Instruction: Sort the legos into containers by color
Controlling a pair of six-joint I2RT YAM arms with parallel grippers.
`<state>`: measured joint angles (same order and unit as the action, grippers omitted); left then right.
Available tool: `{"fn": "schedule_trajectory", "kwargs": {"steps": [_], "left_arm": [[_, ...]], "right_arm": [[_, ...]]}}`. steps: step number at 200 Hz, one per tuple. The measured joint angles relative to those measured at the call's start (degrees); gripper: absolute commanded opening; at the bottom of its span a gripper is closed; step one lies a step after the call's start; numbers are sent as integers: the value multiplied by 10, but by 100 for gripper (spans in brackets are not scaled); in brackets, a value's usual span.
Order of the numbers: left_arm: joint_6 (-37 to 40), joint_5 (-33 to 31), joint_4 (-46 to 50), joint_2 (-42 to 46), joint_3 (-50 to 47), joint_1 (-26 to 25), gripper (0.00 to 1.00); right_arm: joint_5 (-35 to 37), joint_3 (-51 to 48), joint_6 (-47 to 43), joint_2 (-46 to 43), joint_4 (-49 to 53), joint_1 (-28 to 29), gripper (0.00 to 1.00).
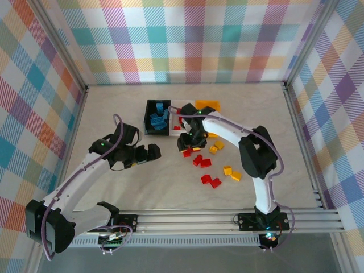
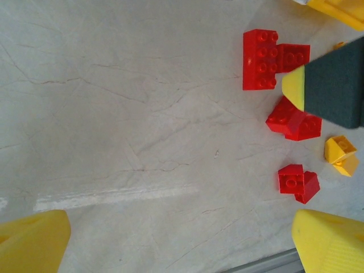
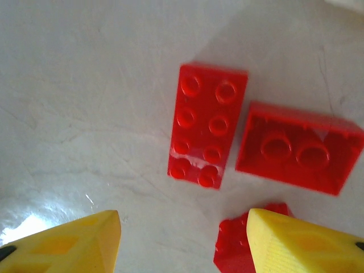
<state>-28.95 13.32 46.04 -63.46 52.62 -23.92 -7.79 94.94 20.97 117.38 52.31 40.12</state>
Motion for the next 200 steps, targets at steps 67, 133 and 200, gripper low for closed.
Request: {"fn": "schedule_trajectory", "kwargs": {"steps": [67,133,200], "left_arm": [[0,-5,5,0,0,5,100],[0,-5,7,0,-9,14,100],[2,-5,21,3,-11,18,100]], "right_arm": [[-4,47,-5,40,12,1,60],[-12,-7,0,40,8,2,60],[-12,-13,9,41,-4,5,61]]}}
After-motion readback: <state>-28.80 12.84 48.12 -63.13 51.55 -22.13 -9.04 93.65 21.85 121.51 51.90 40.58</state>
